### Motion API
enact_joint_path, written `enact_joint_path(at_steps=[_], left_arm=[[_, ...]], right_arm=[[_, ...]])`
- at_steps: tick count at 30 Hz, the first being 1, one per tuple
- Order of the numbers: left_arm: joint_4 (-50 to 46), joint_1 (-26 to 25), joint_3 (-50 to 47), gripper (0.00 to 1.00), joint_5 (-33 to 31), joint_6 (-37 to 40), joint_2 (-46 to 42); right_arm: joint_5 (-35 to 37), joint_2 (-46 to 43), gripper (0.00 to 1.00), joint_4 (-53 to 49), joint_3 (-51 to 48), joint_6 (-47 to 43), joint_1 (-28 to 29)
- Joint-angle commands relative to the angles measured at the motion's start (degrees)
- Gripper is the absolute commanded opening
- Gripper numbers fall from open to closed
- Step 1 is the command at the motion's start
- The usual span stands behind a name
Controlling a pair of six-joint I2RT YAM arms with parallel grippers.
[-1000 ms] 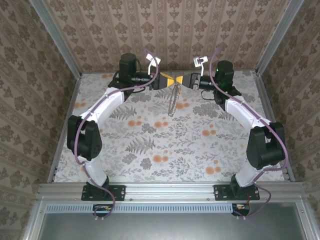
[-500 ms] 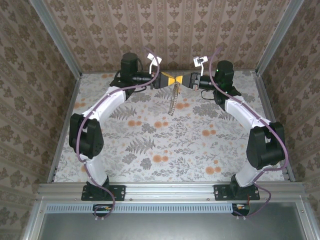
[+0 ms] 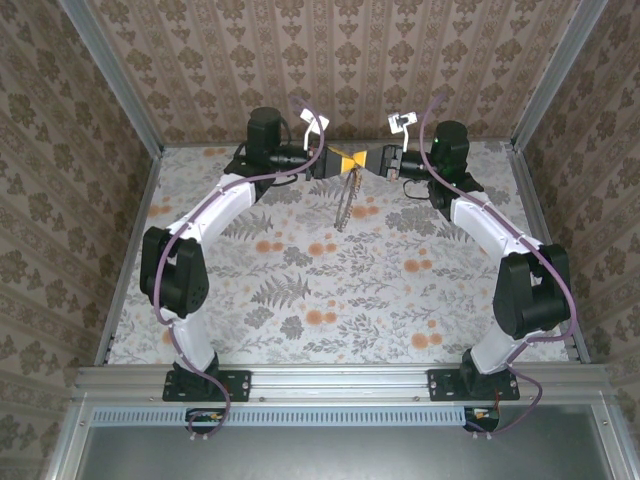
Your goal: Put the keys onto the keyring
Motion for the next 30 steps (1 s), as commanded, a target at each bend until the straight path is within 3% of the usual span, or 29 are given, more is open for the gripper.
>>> enact_joint_path(at_steps=[1,6,10,13,16,21,30], left_arm=[[2.1,-0.8,0.6,0.16,0.3,-0.3,-0.7],[3.4,-0.8,-0.3,0.00,-0.4,-0.9,-1.1],[4.3,-0.8,-1.0,0.00,-0.7,-1.1,-1.5],[5.9,-0.8,-2.2,0.00,-2.2,-1.7,-2.5],[7.5,-0.7,-3.4,0.00,-3.5,-2.2,-3.5],[10.9,-0.6,-5.2,0.00,-5.2,-4.5,-5.1],[19.0,-0.6,-8.8,0.00,-10.6,-11.6,-7.4]], right_arm=[[-0.8,-1.4,0.00,1.3,-0.4,-0.8,0.4],[-0.8,-1.6,0.00,0.8,-0.4,-1.1,0.4],[-0.8,-2.1,0.00,0.4,0.2,-0.6,0.4],[0.6,-3.4,0.31,-0.7,0.2,-0.3,0.0],[2.3,-5.8,0.46,-1.3,-0.9,0.0,-1.0],[5.8,-10.7,0.48,-3.5,-4.7,-1.2,-2.5],[18.8,-19.9,0.52,-4.2,-18.1,-5.1,-1.2]])
